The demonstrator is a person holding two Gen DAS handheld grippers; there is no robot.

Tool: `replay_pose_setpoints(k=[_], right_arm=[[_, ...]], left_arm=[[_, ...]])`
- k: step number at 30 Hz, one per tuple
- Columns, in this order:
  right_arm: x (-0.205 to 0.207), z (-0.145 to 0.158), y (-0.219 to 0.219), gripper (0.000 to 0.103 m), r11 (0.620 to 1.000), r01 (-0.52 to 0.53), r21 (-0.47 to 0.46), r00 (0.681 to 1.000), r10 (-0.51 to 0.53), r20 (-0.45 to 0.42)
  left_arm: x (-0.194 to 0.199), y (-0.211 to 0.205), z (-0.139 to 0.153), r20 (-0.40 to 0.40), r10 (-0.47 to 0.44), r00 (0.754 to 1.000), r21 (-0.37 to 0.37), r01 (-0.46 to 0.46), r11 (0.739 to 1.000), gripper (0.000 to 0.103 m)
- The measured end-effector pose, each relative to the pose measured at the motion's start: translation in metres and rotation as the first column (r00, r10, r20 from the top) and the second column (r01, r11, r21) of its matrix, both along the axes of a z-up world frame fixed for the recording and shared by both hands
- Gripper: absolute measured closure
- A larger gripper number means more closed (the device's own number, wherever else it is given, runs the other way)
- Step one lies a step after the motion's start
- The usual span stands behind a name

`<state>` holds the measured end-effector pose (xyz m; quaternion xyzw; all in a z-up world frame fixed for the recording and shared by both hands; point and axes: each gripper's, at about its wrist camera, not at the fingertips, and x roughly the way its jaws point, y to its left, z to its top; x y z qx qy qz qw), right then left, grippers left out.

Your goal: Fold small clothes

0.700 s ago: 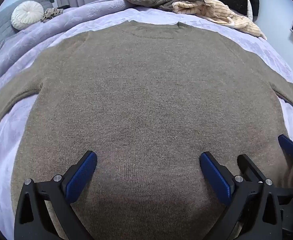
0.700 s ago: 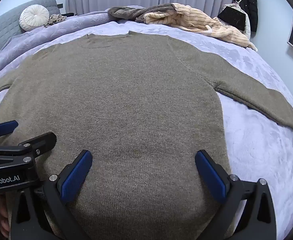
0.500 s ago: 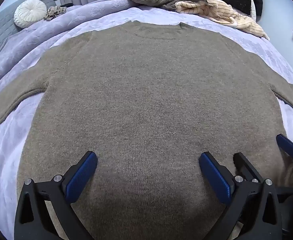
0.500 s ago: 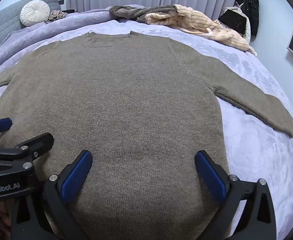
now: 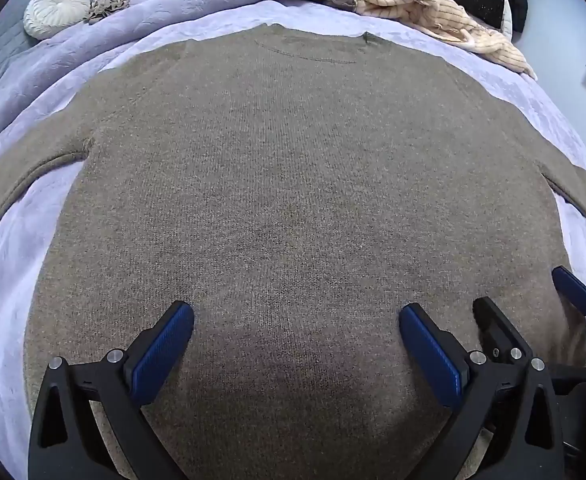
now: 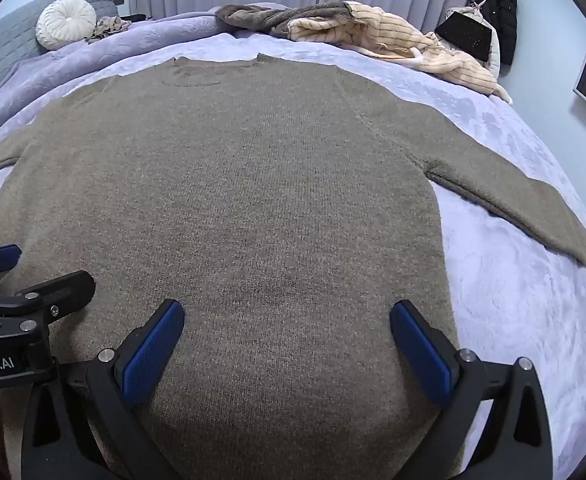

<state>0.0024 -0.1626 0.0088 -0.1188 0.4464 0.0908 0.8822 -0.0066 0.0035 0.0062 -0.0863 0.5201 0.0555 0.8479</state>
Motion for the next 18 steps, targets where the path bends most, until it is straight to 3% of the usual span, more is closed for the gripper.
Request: replay_pose_setpoints(k=[18], right_arm=[[-0.0015, 0.0006, 0.0011, 0.001, 1.000, -0.003, -0.009, 1.000, 0.003, 0.017]], left_arm=[[-0.0045, -0.0001, -0.0007, 0.035, 0.016, 0.999, 0.013, -0.017, 1.000, 0.000]])
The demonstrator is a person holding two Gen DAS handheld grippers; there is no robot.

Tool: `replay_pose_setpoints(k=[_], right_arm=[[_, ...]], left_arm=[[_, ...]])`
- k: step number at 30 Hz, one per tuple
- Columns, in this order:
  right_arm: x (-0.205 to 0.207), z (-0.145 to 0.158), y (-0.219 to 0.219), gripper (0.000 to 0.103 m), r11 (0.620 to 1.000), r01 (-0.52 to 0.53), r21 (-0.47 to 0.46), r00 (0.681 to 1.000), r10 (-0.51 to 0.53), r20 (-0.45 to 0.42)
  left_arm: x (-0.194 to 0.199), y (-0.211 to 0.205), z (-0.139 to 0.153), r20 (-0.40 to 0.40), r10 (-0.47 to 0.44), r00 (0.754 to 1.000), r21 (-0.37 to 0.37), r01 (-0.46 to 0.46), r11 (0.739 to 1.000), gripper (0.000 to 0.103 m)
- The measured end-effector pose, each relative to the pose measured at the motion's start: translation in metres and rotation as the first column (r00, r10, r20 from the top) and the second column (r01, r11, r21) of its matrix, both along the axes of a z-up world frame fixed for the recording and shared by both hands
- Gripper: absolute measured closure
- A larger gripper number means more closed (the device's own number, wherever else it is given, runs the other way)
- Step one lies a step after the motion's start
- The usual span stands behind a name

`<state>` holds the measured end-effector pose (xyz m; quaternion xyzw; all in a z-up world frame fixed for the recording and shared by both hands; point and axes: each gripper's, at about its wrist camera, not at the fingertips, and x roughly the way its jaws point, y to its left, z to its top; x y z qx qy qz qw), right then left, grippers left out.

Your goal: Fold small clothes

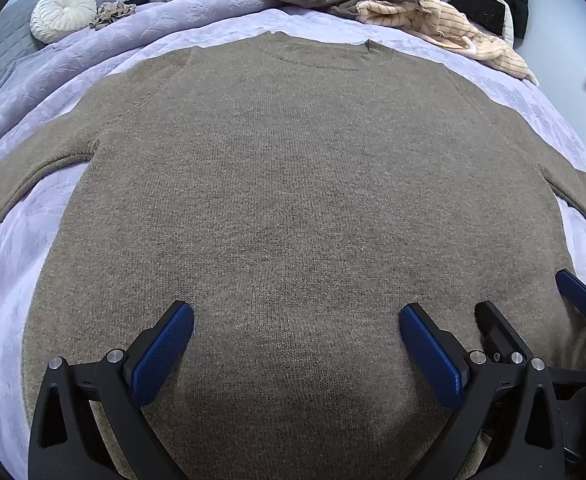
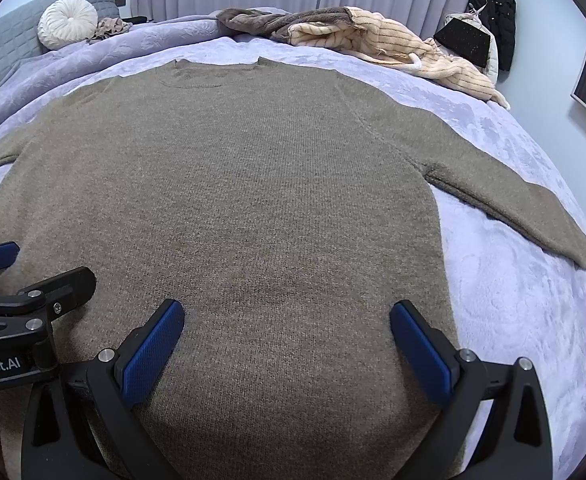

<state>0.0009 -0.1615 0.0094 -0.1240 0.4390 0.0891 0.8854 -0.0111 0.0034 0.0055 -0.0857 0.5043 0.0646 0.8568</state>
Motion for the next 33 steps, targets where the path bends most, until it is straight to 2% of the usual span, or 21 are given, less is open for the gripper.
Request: replay_pose_setpoints(k=[6, 12, 18, 23, 28, 33], right_arm=[[0.001, 0.001, -0.002, 0.001, 1.000, -0.003, 0.013, 1.000, 0.003, -0.013], [0.005, 0.019, -0.007, 0.000, 1.000, -0.022, 0.022, 0.997, 0.024, -0.080], [-0.001, 0.062, -0.024, 0.000, 0.997, 0.012, 0.076, 1.000, -0.011, -0.013], [-0.005, 0.101, -0.034, 0.000, 0.992, 0.027, 0.126, 0.998, -0.033, 0.051], [-0.009, 0.129, -0.037, 0.000, 0.988, 0.043, 0.148, 0.993, -0.058, 0.101], [-0.009, 0.152, -0.050, 0.000, 0.988, 0.066, 0.139, 0.985, -0.087, 0.149]], left_arm=[[-0.001, -0.002, 0.002, 0.010, 0.008, 1.000, 0.008, -0.008, 1.000, 0.000], [-0.006, 0.001, 0.020, 0.025, 0.046, 0.999, 0.036, -0.047, 0.998, 0.000], [-0.013, -0.005, 0.054, 0.101, 0.049, 0.994, 0.068, -0.056, 0.996, 0.000], [-0.021, -0.009, 0.088, 0.173, 0.062, 0.983, 0.024, -0.067, 0.997, 0.000], [-0.016, -0.020, 0.114, 0.147, 0.025, 0.989, 0.092, -0.039, 0.995, 0.000], [-0.018, -0.027, 0.133, 0.183, 0.021, 0.983, 0.090, -0.038, 0.995, 0.000]])
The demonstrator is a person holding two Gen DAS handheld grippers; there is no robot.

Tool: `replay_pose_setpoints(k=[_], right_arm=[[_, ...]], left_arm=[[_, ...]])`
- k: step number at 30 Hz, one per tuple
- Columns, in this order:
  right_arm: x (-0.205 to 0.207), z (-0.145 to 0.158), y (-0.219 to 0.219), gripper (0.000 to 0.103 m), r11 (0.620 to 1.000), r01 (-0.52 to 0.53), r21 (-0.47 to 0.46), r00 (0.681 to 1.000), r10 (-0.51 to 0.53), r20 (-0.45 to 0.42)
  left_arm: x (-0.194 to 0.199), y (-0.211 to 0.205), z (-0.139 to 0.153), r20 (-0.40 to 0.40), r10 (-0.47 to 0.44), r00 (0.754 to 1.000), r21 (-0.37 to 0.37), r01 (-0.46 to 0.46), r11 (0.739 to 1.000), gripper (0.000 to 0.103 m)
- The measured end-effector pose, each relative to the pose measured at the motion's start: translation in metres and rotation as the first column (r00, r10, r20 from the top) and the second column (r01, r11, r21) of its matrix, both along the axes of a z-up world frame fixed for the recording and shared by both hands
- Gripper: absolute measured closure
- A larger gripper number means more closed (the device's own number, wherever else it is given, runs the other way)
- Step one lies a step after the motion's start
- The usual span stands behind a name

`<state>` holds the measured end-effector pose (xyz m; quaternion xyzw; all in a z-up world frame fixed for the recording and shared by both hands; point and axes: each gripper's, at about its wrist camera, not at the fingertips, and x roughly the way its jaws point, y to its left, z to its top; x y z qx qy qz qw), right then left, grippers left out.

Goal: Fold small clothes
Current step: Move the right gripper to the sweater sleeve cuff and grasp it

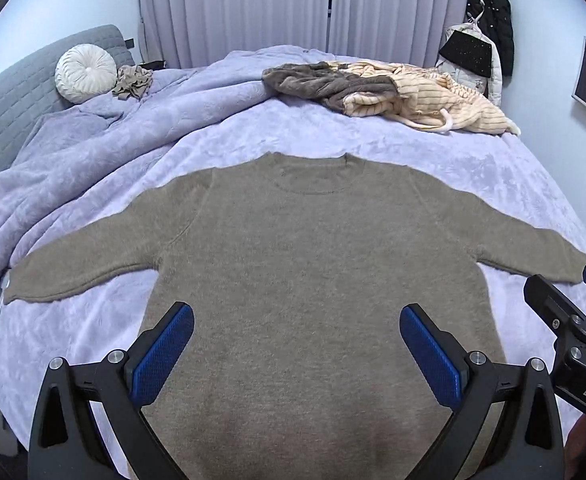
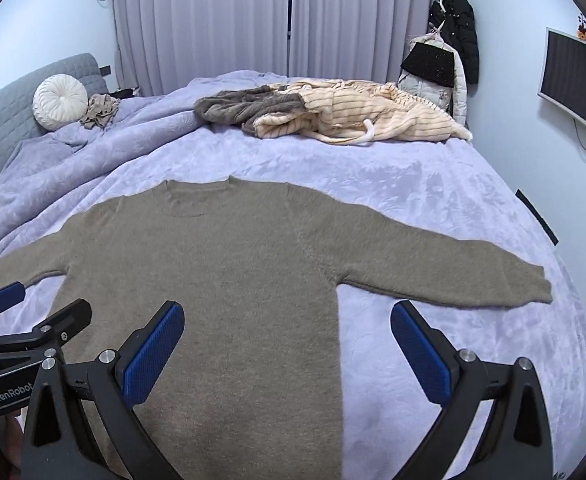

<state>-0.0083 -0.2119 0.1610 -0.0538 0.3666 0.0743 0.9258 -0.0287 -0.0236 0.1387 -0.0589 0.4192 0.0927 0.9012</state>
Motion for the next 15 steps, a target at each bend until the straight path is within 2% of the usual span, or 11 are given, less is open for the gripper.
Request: replay_pose_setpoints(k=[7, 15], right_arm=[[0.001, 0.009, -0.039, 0.000, 0.998, 0.060, 0.005, 0.998, -0.060, 0.035], [0.013, -0.002, -0.099, 0.000, 0.987, 0.157, 0.012, 0.987, -0.158, 0.020]], left_arm=[[0.006, -0.029, 0.012, 0.024, -0.043, 0.999, 0.062, 0.042, 0.997, 0.000], [0.021, -0.065, 0.013, 0.057, -0.062, 0.996, 0.084, 0.057, 0.995, 0.000]])
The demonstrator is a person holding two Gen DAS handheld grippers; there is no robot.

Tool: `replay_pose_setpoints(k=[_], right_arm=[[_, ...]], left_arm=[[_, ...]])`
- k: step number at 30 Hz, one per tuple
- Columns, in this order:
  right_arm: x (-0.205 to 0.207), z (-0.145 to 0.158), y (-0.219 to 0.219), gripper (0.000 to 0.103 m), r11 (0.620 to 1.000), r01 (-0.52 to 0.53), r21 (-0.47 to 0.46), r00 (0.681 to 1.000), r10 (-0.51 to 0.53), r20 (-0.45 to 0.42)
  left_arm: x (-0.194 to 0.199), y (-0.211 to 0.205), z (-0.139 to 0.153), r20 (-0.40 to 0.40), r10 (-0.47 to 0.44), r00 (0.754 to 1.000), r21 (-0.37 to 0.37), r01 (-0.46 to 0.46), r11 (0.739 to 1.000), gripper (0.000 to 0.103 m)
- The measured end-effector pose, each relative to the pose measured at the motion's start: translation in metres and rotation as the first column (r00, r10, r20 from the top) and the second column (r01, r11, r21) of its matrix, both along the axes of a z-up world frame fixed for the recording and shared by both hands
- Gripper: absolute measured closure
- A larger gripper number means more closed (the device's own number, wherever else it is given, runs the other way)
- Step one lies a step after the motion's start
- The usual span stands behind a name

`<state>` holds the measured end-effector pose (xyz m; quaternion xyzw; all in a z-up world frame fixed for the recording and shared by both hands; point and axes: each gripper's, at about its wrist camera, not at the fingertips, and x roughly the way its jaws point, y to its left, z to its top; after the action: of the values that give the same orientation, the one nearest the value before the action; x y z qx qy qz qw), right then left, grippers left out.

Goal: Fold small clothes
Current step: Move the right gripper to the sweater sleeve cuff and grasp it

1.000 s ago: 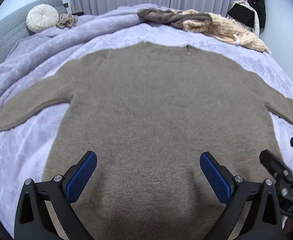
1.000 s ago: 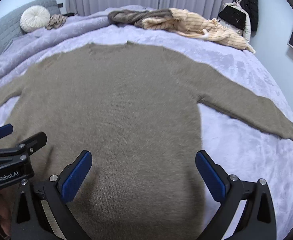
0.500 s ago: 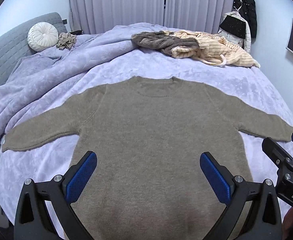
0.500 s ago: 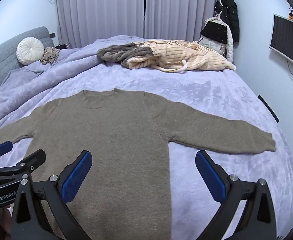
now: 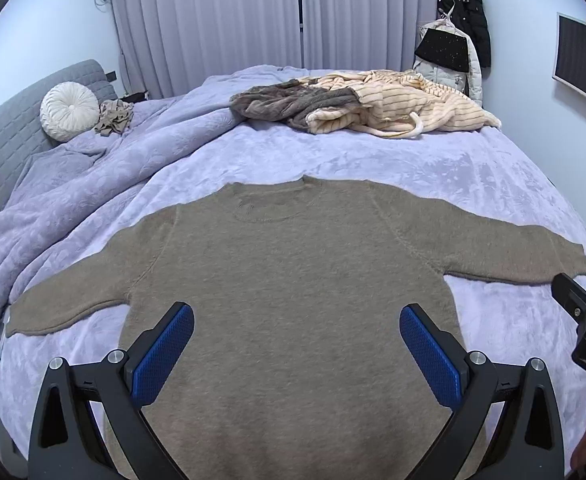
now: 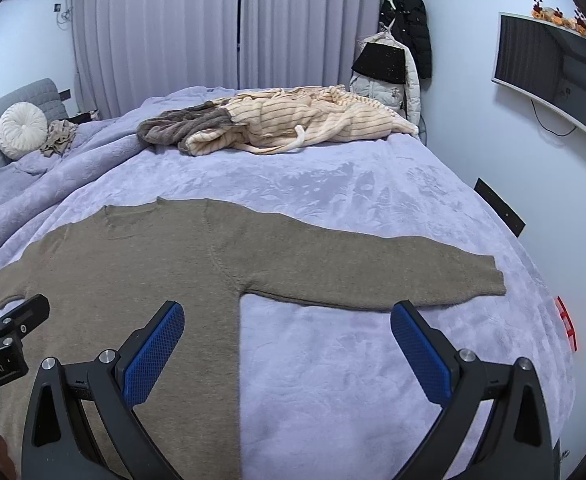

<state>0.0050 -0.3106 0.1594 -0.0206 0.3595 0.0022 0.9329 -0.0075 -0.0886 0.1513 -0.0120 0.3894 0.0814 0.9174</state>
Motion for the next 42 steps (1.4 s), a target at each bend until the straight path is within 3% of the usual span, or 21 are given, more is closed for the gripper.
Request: replay_pose_setpoints(k=[5, 8, 11, 16, 31, 42], right_arm=[[0.007, -0.007, -0.042, 0.000, 0.997, 0.075, 0.013, 0.997, -0.074, -0.018], [0.013, -0.013, -0.066, 0.000, 0.994, 0.112, 0.007, 0.993, -0.112, -0.024], [0.022, -0.018, -0.088, 0.000, 0.989, 0.146, 0.009, 0.989, -0.145, -0.037], [0.035, -0.027, -0.122, 0.000, 0.979, 0.203, 0.017, 0.977, -0.202, -0.063], [0.068, -0.050, -0.174, 0.000, 0.963, 0.271, 0.011, 0.957, -0.268, -0.112], [0.110, -0.097, -0.234, 0.000, 0.925, 0.364, 0.114, 0.908, -0.324, -0.266]], left_arm=[[0.012, -0.019, -0.003, 0.004, -0.032, 0.999, -0.043, 0.032, 0.999, 0.000], [0.024, -0.036, -0.010, -0.059, -0.086, 0.995, -0.023, 0.085, 0.996, 0.000], [0.030, -0.052, -0.013, -0.064, -0.109, 0.992, 0.018, 0.110, 0.994, 0.000], [0.049, -0.067, -0.016, -0.073, -0.113, 0.991, 0.020, 0.114, 0.993, 0.000], [0.101, -0.121, -0.026, -0.094, -0.167, 0.981, 0.035, 0.171, 0.985, 0.000], [0.134, -0.154, -0.045, -0.130, -0.216, 0.968, 0.006, 0.218, 0.976, 0.000]])
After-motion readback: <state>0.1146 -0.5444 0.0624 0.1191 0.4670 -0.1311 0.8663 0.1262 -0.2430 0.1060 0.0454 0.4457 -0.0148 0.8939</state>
